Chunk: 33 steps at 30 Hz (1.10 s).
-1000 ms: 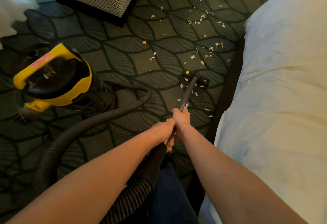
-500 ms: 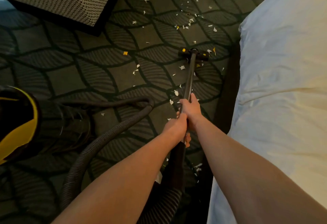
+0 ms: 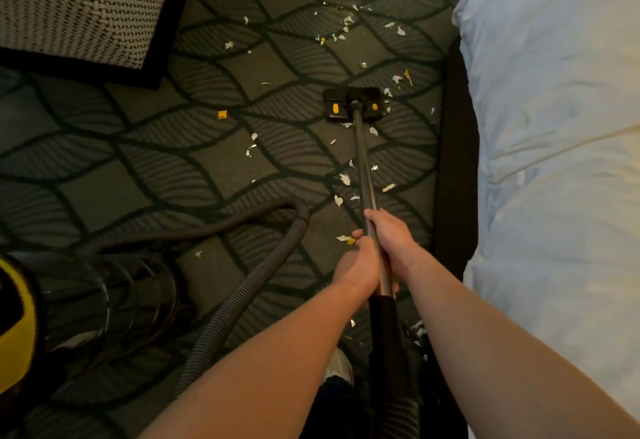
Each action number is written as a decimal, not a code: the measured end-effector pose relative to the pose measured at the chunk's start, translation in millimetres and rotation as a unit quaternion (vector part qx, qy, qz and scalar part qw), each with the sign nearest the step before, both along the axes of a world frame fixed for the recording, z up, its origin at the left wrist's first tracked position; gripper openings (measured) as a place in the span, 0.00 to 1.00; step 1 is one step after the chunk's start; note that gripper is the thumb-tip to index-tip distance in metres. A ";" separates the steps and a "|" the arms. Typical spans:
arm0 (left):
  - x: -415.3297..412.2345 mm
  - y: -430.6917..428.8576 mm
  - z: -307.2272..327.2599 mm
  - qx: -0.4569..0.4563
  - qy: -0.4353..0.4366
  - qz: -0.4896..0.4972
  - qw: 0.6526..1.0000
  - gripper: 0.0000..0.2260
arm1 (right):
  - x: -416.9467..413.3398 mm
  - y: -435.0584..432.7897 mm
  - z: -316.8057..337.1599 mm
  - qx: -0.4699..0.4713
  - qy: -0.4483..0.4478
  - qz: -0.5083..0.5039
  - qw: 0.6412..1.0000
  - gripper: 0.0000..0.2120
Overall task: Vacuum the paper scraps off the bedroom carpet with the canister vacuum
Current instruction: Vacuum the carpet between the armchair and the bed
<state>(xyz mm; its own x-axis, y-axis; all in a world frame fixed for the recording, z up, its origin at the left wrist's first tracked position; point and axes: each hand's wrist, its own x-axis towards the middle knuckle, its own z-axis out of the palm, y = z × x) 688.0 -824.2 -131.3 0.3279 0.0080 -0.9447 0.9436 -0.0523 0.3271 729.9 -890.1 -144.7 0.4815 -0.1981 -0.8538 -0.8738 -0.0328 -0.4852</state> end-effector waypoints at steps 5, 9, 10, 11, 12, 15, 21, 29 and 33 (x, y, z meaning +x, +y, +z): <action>17.8 24.2 5.5 0.126 -0.077 -0.189 0.971 0.27 | -13.7 2.5 25.5 0.031 0.044 -0.010 0.998 0.15; 34.2 31.4 6.4 0.224 -0.122 -0.340 0.905 0.27 | -24.1 13.9 33.8 0.087 0.045 -0.078 0.992 0.15; 37.8 33.0 6.1 0.258 -0.137 -0.387 0.875 0.26 | -27.2 15.6 35.0 0.094 0.042 -0.098 0.990 0.14; 40.7 35.8 6.0 0.289 -0.154 -0.429 0.842 0.24 | -30.8 16.6 35.9 0.101 0.044 -0.111 0.988 0.14; 43.2 39.1 6.3 0.311 -0.173 -0.461 0.813 0.22 | -35.5 16.9 37.3 0.111 0.053 -0.118 0.985 0.14; 56.2 45.8 0.7 0.277 -0.198 -0.464 0.818 0.17 | -50.0 16.1 33.3 0.123 0.087 -0.108 0.983 0.16; 76.0 35.3 15.1 0.129 -0.199 -0.341 0.909 0.26 | -33.2 22.0 50.5 0.085 0.049 -0.090 0.991 0.12; 62.4 28.7 22.1 0.096 -0.199 -0.326 0.919 0.13 | -52.3 18.3 81.0 0.060 0.044 -0.034 0.997 0.05; 40.8 24.9 22.5 0.087 -0.183 -0.328 0.923 0.17 | -71.6 13.3 86.1 0.069 0.054 -0.030 0.996 0.04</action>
<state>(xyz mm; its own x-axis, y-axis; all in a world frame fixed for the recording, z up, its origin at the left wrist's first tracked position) 728.8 -799.3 -108.8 0.6120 -0.1649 -0.7735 0.5185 -0.6548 0.5499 658.3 -876.8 -58.6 0.3764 -0.1012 -0.9209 -0.9193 0.0824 -0.3848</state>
